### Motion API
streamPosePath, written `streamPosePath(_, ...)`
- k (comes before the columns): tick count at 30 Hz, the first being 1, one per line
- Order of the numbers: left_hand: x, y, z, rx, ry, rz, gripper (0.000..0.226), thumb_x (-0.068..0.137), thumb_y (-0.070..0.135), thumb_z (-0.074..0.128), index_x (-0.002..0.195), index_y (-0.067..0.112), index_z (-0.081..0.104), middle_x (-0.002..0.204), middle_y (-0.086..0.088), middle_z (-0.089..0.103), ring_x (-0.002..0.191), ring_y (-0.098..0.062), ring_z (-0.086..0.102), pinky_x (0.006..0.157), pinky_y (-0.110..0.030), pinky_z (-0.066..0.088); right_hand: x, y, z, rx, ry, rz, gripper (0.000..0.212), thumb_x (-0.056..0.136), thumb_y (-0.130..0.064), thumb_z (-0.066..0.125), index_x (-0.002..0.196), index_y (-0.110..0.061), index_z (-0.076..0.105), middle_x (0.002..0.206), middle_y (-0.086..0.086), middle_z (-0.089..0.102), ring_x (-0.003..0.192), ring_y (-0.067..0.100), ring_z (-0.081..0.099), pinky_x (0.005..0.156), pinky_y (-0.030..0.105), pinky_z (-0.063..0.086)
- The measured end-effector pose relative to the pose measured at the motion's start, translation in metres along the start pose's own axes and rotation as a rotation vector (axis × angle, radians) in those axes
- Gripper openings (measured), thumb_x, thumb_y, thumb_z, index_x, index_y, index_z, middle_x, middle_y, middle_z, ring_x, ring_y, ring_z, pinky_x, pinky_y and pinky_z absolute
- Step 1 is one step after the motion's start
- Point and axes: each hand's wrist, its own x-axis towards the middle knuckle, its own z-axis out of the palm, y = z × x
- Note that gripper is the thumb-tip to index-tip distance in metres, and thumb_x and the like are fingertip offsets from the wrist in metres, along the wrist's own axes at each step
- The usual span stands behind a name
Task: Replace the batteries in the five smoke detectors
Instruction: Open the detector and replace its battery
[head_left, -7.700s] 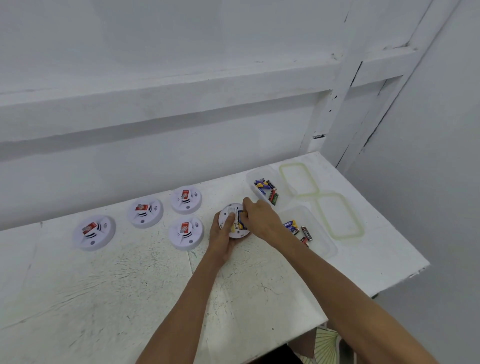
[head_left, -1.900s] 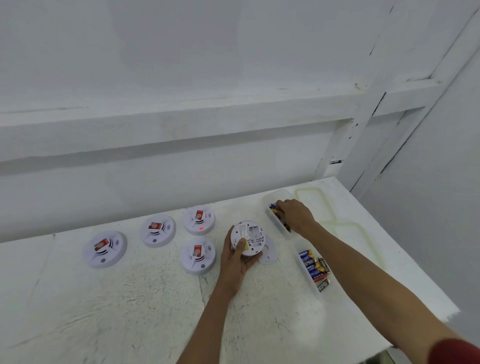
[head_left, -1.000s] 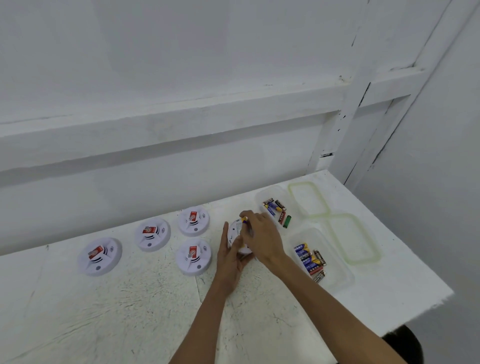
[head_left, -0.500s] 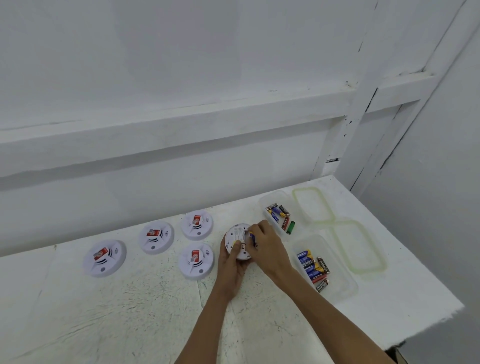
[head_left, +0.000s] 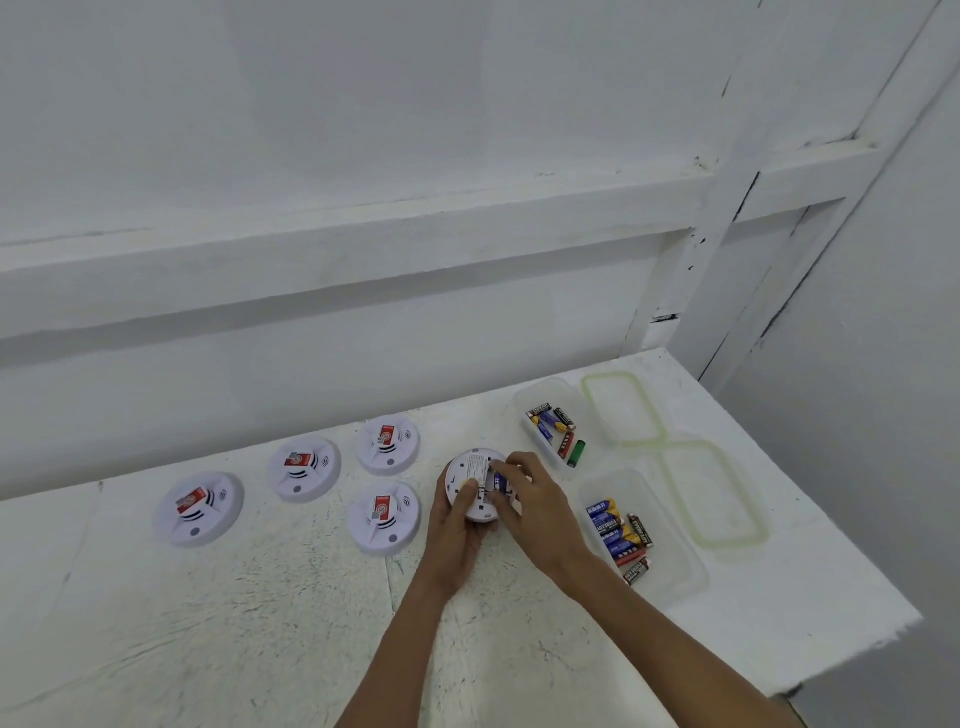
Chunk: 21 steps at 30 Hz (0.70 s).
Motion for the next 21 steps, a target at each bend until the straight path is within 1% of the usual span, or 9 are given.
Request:
streamPosePath(1, 0.0005, 0.0003, 0.0007, -0.001, -0.001, 0.0, 0.048, 0.101, 0.021, 0.058, 0.148, 0.016, 0.051, 0.141, -0.016, 0.065, 0.12, -0.029, 0.067, 0.087, -0.039, 0.06, 0.0018, 0.0007, -0.0032, 0.016, -0.011, -0.009, 0.039, 0.1, -0.028, 0.058, 0.136, -0.014, 0.058, 0.134, -0.003, 0.047, 0.106, 0.011, 0.059, 0.088, 0.014, 0.048)
streamPosePath(4, 0.0019, 0.0, -0.0012, -0.014, -0.003, -0.003, 0.048, 0.103, 0.019, 0.057, 0.15, 0.015, 0.05, 0.143, -0.018, 0.062, 0.124, -0.031, 0.065, 0.089, -0.038, 0.061, 0.0048, 0.0043, -0.0105, 0.034, -0.072, -0.057, 0.043, 0.098, -0.025, 0.059, 0.139, -0.011, 0.055, 0.134, -0.001, 0.044, 0.102, 0.013, 0.059, 0.09, 0.026, 0.054)
streamPosePath(6, 0.0033, -0.0019, -0.0036, -0.018, 0.004, -0.014, 0.046, 0.104, 0.016, 0.055, 0.15, 0.014, 0.049, 0.144, -0.019, 0.062, 0.128, -0.033, 0.063, 0.095, -0.041, 0.06, 0.0017, 0.0049, -0.0126, 0.041, -0.1, -0.071, 0.05, 0.096, -0.028, 0.061, 0.142, -0.011, 0.051, 0.136, 0.0, 0.04, 0.101, 0.011, 0.058, 0.089, 0.022, 0.053)
streamPosePath(8, 0.0051, -0.0042, -0.0063, -0.02, 0.003, -0.019, 0.045, 0.107, 0.014, 0.053, 0.151, 0.011, 0.048, 0.146, -0.019, 0.06, 0.134, -0.037, 0.058, 0.104, -0.047, 0.056, -0.0014, 0.0057, -0.0119, 0.047, -0.123, -0.078, 0.062, 0.09, -0.038, 0.067, 0.143, -0.012, 0.049, 0.138, -0.001, 0.037, 0.101, 0.005, 0.054, 0.087, 0.015, 0.049)
streamPosePath(10, 0.007, -0.0044, -0.008, -0.012, -0.001, -0.022, 0.045, 0.107, 0.015, 0.053, 0.152, 0.011, 0.047, 0.147, -0.02, 0.058, 0.137, -0.039, 0.056, 0.105, -0.049, 0.055, -0.0004, 0.0063, -0.0109, 0.047, -0.141, -0.079, 0.071, 0.083, -0.044, 0.074, 0.143, -0.015, 0.049, 0.14, -0.002, 0.034, 0.101, 0.002, 0.053, 0.087, 0.014, 0.05)
streamPosePath(13, 0.0069, -0.0038, -0.0083, -0.024, -0.008, -0.021, 0.045, 0.108, 0.014, 0.052, 0.152, 0.01, 0.046, 0.146, -0.02, 0.059, 0.135, -0.038, 0.057, 0.1, -0.048, 0.058, 0.0028, 0.0063, -0.0112, 0.04, -0.163, -0.071, 0.069, 0.083, -0.039, 0.078, 0.141, -0.015, 0.048, 0.144, -0.002, 0.031, 0.104, 0.011, 0.061, 0.087, 0.023, 0.055)
streamPosePath(16, 0.0065, -0.0037, -0.0075, -0.037, -0.007, -0.023, 0.045, 0.108, 0.013, 0.051, 0.152, 0.011, 0.046, 0.146, -0.02, 0.059, 0.135, -0.038, 0.057, 0.099, -0.046, 0.059, -0.0012, 0.0074, -0.0078, 0.012, -0.172, -0.065, 0.064, 0.09, -0.036, 0.071, 0.144, -0.011, 0.046, 0.151, -0.001, 0.032, 0.11, 0.02, 0.062, 0.09, 0.032, 0.057)
streamPosePath(19, 0.0065, -0.0029, -0.0065, -0.04, -0.007, -0.039, 0.046, 0.107, 0.013, 0.053, 0.152, 0.012, 0.047, 0.147, -0.02, 0.059, 0.136, -0.038, 0.056, 0.102, -0.048, 0.057, -0.003, 0.009, -0.0055, -0.002, -0.163, -0.076, 0.064, 0.093, -0.04, 0.067, 0.145, -0.01, 0.046, 0.154, 0.0, 0.034, 0.114, 0.021, 0.062, 0.093, 0.033, 0.056)
streamPosePath(21, 0.0061, -0.0028, -0.0074, -0.031, -0.013, -0.041, 0.045, 0.107, 0.015, 0.052, 0.152, 0.012, 0.047, 0.146, -0.02, 0.059, 0.135, -0.038, 0.057, 0.105, -0.051, 0.054, 0.0, 0.0082, -0.0106, -0.012, -0.141, -0.096, 0.065, 0.089, -0.049, 0.068, 0.14, -0.013, 0.052, 0.149, -0.002, 0.041, 0.11, 0.015, 0.062, 0.089, 0.029, 0.057)
